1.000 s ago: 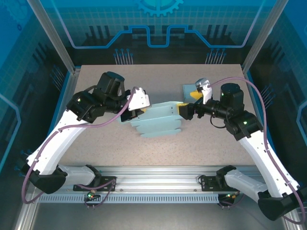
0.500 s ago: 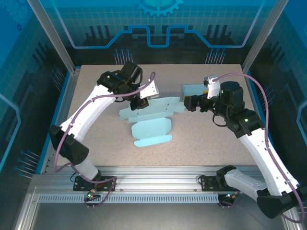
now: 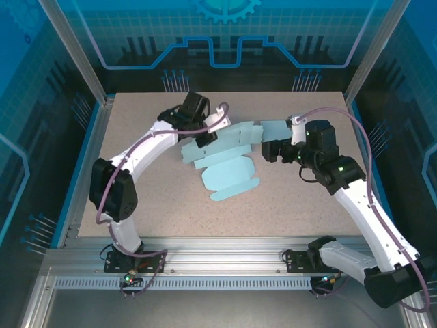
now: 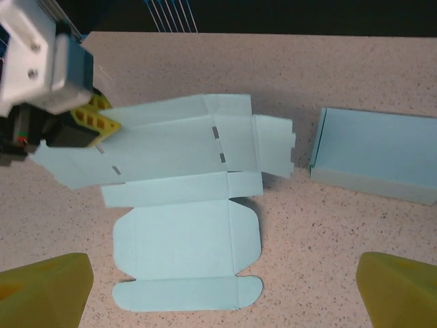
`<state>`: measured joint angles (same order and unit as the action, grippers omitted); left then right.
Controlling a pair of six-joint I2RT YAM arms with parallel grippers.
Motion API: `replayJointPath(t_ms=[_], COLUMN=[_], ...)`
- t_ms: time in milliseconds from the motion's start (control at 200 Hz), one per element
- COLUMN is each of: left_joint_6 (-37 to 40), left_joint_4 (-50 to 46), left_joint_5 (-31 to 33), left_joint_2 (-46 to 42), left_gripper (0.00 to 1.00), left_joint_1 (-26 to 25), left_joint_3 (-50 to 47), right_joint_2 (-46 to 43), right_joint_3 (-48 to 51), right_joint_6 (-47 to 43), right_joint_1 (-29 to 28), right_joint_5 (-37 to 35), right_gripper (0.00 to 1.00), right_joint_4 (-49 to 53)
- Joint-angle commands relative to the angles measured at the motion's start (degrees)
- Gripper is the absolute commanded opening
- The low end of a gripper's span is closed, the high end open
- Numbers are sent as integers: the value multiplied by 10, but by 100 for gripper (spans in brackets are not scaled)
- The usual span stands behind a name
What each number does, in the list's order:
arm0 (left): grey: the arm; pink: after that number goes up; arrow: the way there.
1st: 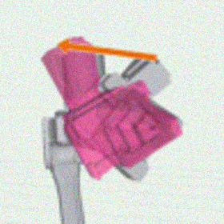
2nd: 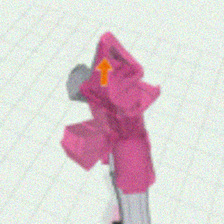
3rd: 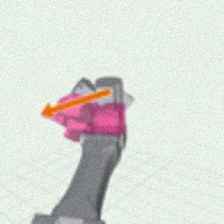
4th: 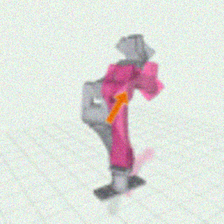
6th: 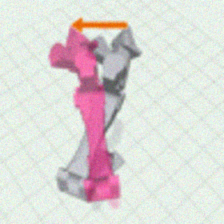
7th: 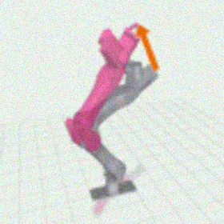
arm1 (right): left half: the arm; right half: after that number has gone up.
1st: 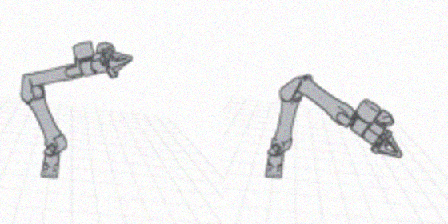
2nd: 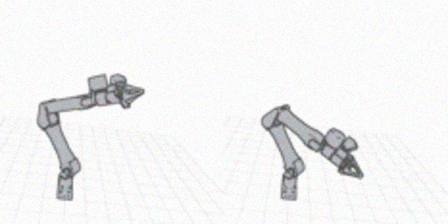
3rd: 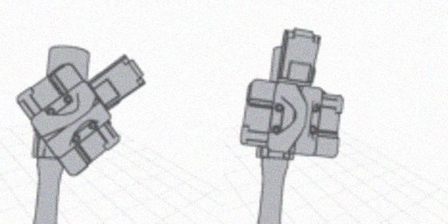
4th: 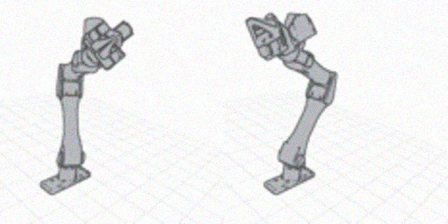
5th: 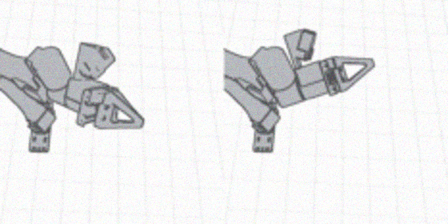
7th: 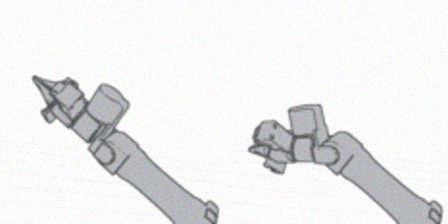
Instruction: Fold the paper box
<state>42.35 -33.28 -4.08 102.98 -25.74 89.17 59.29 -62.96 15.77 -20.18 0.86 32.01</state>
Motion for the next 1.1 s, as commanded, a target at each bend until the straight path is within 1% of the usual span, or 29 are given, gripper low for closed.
replayJointPath(t_ms=[0,70,175,230,355,405,475,645,865,991,1096], left_joint_6=[9,14,30,44,66,72,84,106,125,130,132], left_joint_4=[166,220,269,296,371,401,431,440,453,457,469], left_joint_5=[13,27,48,71,136,155,176,201,217,226,230], left_joint_2=[-56,-78,-100,-105,-109,-109,-107,-92,-75,-68,-62], left_gripper=[0,0,0,0,0,0,0,0,0,0,0], left_joint_1=[-7,-15,-37,-54,-85,-94,-104,-122,-139,-149,-156], left_joint_3=[-84,-134,-191,-219,-271,-288,-304,-314,-328,-331,-334], right_joint_2=[10,14,22,30,62,78,97,150,225,247,277], right_joint_3=[19,33,55,60,45,34,20,-11,-70,-90,-107], right_joint_6=[20,32,53,60,72,80,89,103,79,77,75], right_joint_1=[8,8,9,9,9,8,8,5,-10,-14,-14], right_joint_5=[-4,4,20,33,62,66,70,56,50,26,21], right_gripper=[100,100,100,96,82,80,80,82,68,67,68], right_joint_4=[-19,-33,-62,-74,-72,-67,-61,-48,-27,-18,-11])
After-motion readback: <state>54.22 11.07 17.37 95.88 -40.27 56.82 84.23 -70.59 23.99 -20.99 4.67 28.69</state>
